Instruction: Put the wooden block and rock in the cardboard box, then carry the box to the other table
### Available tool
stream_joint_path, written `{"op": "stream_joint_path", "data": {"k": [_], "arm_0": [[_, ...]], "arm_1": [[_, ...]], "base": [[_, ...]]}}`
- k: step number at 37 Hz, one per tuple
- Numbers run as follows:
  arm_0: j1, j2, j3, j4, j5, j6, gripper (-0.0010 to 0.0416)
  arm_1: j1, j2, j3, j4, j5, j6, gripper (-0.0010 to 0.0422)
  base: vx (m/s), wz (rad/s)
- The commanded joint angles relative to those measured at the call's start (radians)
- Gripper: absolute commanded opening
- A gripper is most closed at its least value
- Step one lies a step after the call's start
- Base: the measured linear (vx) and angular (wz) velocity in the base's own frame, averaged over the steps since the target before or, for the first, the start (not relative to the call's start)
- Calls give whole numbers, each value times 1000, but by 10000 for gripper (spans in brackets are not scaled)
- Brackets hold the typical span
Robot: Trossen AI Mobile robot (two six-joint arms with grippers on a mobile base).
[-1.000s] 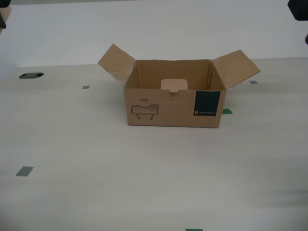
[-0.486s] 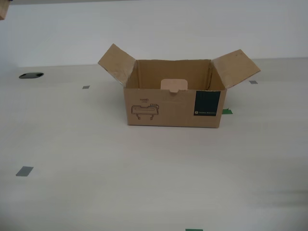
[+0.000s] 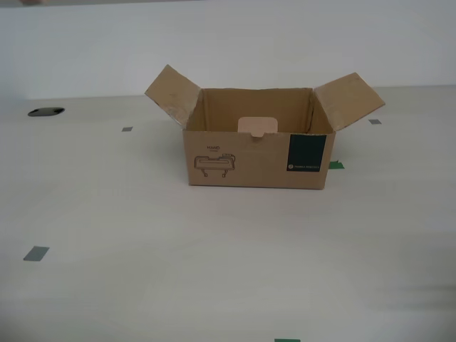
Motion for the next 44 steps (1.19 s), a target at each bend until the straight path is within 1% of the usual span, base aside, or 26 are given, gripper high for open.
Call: {"op": "stream_joint_path", "data": {"k": [1,6,8,10,13,17,20,25,28,29,33,34,38,44], "arm_0": [[32,0,8,3,-19,0,-1],[74,0,23,3,-20,0,-1],[89,0,30,4,-21,0,-1],[103,0,35,5,-32,-1,-1],[118,0,40,5,-82,-2,-1],[131,0,43,6,-166,-13,-1],[142,0,43,6,-198,-28,-1],[165,0,43,5,-200,-47,-1],[180,0,43,6,-200,-50,-1],[185,0,43,6,-200,-51,-1],[205,0,43,8,-200,-53,-1],[210,0,43,10,-200,-53,-1],[229,0,43,14,-200,-53,-1],[255,0,43,20,-200,-53,-1]], "arm_1": [[-39,-1,20,3,28,2,-1],[-90,-1,50,3,70,2,-1],[-111,-1,61,3,75,2,-1],[-132,-1,69,4,75,2,-1],[-162,-1,78,5,75,11,-1],[-197,-1,82,8,75,22,-1],[-223,-1,82,10,75,22,-1],[-269,1,81,19,76,22,-1],[-298,1,81,25,79,21,-1],[-307,1,81,28,87,21,-1],[-341,1,81,55,148,17,-1],[-349,1,81,66,156,12,-1],[-382,1,81,105,156,6,-1],[-422,21,80,122,156,2,-1]], "base": [[0,0],[0,0],[0,0],[0,0],[0,0],[0,0],[0,0],[0,0],[0,0],[0,0],[0,0],[0,0],[0,0],[0,0]]}}
